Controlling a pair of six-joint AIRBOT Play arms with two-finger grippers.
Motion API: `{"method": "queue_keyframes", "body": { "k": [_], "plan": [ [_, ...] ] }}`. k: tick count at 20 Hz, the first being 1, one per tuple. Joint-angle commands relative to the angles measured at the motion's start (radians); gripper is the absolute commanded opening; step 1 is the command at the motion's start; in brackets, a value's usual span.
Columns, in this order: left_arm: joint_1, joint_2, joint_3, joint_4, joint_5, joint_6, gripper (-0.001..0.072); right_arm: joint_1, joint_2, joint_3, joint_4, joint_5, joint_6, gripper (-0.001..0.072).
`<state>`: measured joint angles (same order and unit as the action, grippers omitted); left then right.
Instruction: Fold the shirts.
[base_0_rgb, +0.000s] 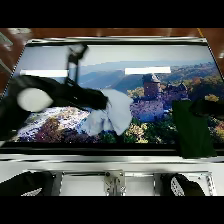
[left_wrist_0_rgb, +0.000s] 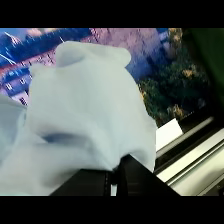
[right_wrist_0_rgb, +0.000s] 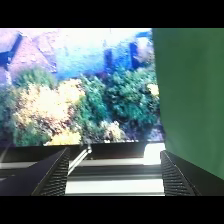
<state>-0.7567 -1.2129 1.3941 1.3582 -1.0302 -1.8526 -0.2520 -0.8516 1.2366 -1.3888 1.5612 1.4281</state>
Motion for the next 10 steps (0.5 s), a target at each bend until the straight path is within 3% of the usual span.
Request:
{"method": "queue_keyframes", "body": {
  "k": [1,2,3,6,10],
  "plan": [
    [-0.071,-0.134,-0.147,-0.104,0.133,-0.048,0.0265,-0.001,0.013,-0.048,-0.043,-0.003,-0.001,0.0689],
    [-0.068,-0.175,-0.143,-0.161,0.129,-0.015,0.0611,-0.001,0.004,-0.071,-0.052,-0.002,-0.001,0.0689],
    [-0.060,-0.198,-0.139,-0.206,0.119,0.019,0.0671,-0.001,-0.009,-0.099,-0.054,-0.001,-0.001,0.0690],
    [0.023,-0.182,-0.135,-0.212,0.010,0.124,0.0670,-0.001,-0.067,-0.167,-0.052,-0.009,-0.001,0.0691],
    [0.289,-0.121,-0.166,-0.118,-0.210,0.195,0.0669,-0.001,-0.161,-0.218,-0.023,-0.048,-0.002,0.0691]
  ]
}}
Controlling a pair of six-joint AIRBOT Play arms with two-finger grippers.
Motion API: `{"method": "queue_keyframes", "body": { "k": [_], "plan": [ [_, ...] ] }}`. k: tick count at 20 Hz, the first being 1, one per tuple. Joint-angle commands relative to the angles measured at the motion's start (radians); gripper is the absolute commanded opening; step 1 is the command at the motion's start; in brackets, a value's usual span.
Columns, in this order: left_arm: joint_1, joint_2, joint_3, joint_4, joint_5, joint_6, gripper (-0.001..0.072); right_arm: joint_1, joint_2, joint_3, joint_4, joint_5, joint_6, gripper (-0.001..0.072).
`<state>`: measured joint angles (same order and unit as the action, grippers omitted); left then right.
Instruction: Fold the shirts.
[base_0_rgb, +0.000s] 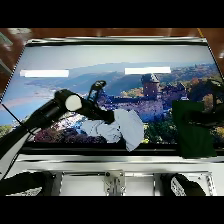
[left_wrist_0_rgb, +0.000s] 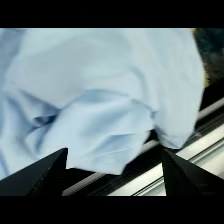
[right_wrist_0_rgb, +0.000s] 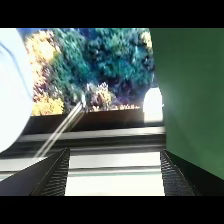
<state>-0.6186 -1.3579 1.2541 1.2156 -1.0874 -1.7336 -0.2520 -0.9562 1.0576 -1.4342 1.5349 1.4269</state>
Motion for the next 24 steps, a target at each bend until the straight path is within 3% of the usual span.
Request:
{"method": "queue_keyframes", "body": {
  "k": [1,6,10,17,19,20,22,23,24],
  "plan": [
    [0.226,0.043,-0.067,0.008,-0.190,0.100,0.0669,-0.001,-0.081,-0.048,0.049,-0.039,-0.009,0.0691],
    [0.437,0.106,-0.404,-0.119,-0.177,0.137,0.0672,0.000,-0.218,-0.055,0.211,-0.071,-0.069,0.0690],
    [0.423,0.090,-0.530,-0.254,0.023,0.136,0.0671,0.000,-0.303,-0.055,0.233,-0.075,-0.072,0.0691],
    [0.369,0.000,-0.532,-0.364,0.266,0.125,0.0643,0.009,-0.364,-0.086,0.252,-0.061,-0.077,0.0690],
    [0.366,-0.024,-0.530,-0.371,0.268,0.125,0.0455,0.050,-0.364,-0.137,0.285,-0.082,-0.083,0.0691],
    [0.366,-0.034,-0.530,-0.371,0.270,0.125,0.0394,0.086,-0.364,-0.169,0.293,-0.108,-0.084,0.0691],
    [0.367,-0.048,-0.530,-0.371,0.277,0.125,0.0377,0.161,-0.364,-0.236,0.317,-0.198,-0.090,0.0691],
    [0.367,-0.050,-0.530,-0.371,0.276,0.125,0.0309,0.189,-0.364,-0.268,0.342,-0.249,-0.089,0.0691],
    [0.367,-0.050,-0.530,-0.371,0.276,0.126,0.0158,0.205,-0.364,-0.293,0.385,-0.288,-0.089,0.0691]
  ]
}}
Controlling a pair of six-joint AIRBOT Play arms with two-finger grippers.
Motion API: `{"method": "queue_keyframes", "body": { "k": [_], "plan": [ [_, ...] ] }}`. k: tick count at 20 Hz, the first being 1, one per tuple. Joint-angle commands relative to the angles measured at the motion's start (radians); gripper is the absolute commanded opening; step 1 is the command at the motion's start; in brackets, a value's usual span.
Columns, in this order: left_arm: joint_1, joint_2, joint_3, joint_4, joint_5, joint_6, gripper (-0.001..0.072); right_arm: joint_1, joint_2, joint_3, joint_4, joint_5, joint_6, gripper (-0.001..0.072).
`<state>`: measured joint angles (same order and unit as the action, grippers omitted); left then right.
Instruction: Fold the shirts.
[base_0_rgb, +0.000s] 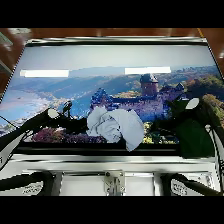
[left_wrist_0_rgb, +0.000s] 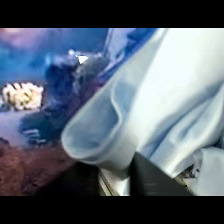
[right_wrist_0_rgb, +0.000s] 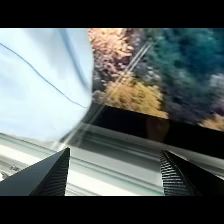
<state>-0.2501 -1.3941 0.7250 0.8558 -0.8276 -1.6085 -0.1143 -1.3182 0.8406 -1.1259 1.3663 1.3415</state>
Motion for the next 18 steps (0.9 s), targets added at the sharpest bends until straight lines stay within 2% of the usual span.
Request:
{"method": "queue_keyframes", "body": {
  "k": [1,3,5,12,13,14,15,17,18],
  "plan": [
    [-0.002,-0.013,-0.001,-0.011,0.016,0.000,0.0110,0.078,-0.002,-0.098,0.133,-0.148,-0.004,0.0691],
    [-0.002,-0.013,-0.001,-0.011,0.016,0.013,0.0056,0.095,-0.002,-0.127,0.203,-0.183,-0.005,0.0691],
    [-0.002,-0.013,0.000,-0.011,0.008,0.028,0.0038,0.113,-0.003,-0.145,0.201,-0.216,-0.003,0.0691],
    [-0.002,-0.005,0.031,-0.008,-0.021,0.054,0.0037,0.180,-0.122,-0.150,0.252,-0.285,0.022,0.0689],
    [-0.002,-0.005,0.039,-0.008,-0.021,0.056,0.0037,0.195,-0.133,-0.150,0.267,-0.303,0.023,0.0664],
    [0.000,-0.004,0.048,-0.007,-0.021,0.056,0.0037,0.201,-0.132,-0.150,0.277,-0.312,0.021,0.0406],
    [0.003,0.000,0.058,-0.005,-0.021,0.058,0.0036,0.200,-0.125,-0.148,0.283,-0.301,0.020,0.0054],
    [0.006,0.027,0.094,0.053,-0.023,0.112,0.0035,0.176,-0.085,-0.122,0.274,-0.254,-0.016,0.0062],
    [0.004,0.060,0.129,0.127,-0.042,0.111,0.0035,0.159,-0.048,-0.092,0.256,-0.220,-0.043,0.0062]
  ]
}}
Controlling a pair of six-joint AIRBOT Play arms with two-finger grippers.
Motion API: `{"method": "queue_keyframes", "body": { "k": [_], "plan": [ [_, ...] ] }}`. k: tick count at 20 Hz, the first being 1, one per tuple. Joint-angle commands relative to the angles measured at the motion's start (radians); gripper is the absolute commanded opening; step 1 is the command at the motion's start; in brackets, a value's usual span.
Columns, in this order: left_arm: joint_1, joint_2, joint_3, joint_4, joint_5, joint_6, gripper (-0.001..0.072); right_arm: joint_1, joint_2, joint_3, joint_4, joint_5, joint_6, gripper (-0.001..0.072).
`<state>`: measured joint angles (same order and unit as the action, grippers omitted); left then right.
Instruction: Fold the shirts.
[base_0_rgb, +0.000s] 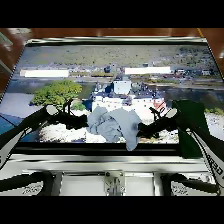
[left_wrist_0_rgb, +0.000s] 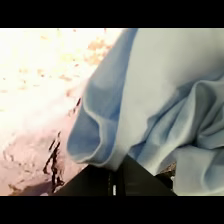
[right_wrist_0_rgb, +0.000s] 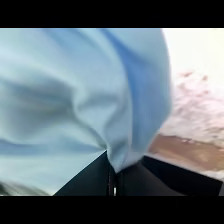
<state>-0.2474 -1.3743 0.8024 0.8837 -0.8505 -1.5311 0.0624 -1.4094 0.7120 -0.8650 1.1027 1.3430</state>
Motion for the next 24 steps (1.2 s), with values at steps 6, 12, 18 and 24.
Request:
{"method": "queue_keyframes", "body": {
  "k": [6,12,18,24],
  "plan": [
    [0.032,0.373,0.442,0.435,-0.149,-0.088,0.0035,-0.124,0.424,0.400,-0.087,0.066,-0.117,0.0061],
    [0.048,0.627,0.914,0.438,-0.130,-0.158,0.0036,-0.146,0.735,0.674,-0.100,-0.147,-0.106,0.0061],
    [0.048,0.721,0.962,0.610,-0.416,-0.196,0.0036,-0.146,0.884,0.679,-0.228,-0.142,-0.043,0.0061],
    [0.048,0.713,0.822,0.671,-0.727,-0.196,0.0036,-0.146,0.861,0.679,-0.270,-0.294,-0.036,0.0061]
  ]
}}
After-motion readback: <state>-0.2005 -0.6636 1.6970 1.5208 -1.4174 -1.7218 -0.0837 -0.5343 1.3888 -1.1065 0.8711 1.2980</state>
